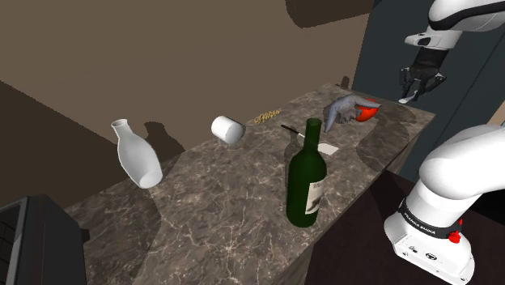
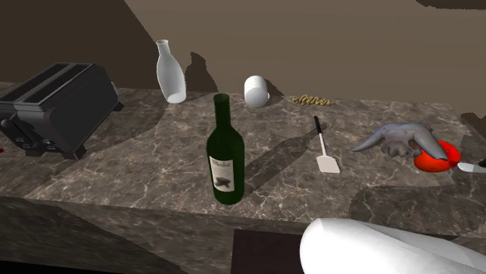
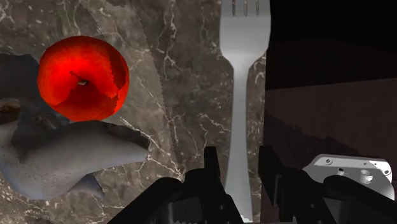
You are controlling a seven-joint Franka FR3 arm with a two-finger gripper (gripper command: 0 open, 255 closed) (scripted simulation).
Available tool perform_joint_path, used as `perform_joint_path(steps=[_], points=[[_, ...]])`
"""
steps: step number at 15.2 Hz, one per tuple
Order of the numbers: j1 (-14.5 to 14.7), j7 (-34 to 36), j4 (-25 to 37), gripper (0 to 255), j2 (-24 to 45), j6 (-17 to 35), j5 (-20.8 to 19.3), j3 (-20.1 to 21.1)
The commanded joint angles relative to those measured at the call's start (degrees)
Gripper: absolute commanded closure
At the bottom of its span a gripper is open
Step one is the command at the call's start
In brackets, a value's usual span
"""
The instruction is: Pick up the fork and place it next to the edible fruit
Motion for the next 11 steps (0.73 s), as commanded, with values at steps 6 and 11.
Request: perform_joint_path(steps=[6, 11], points=[[0.07, -0.32, -4.31, 255, 1.41, 5.83, -1.15, -2.36], [0.29, -0.70, -7.03, 255, 2.88, 10.07, -1.91, -4.29]])
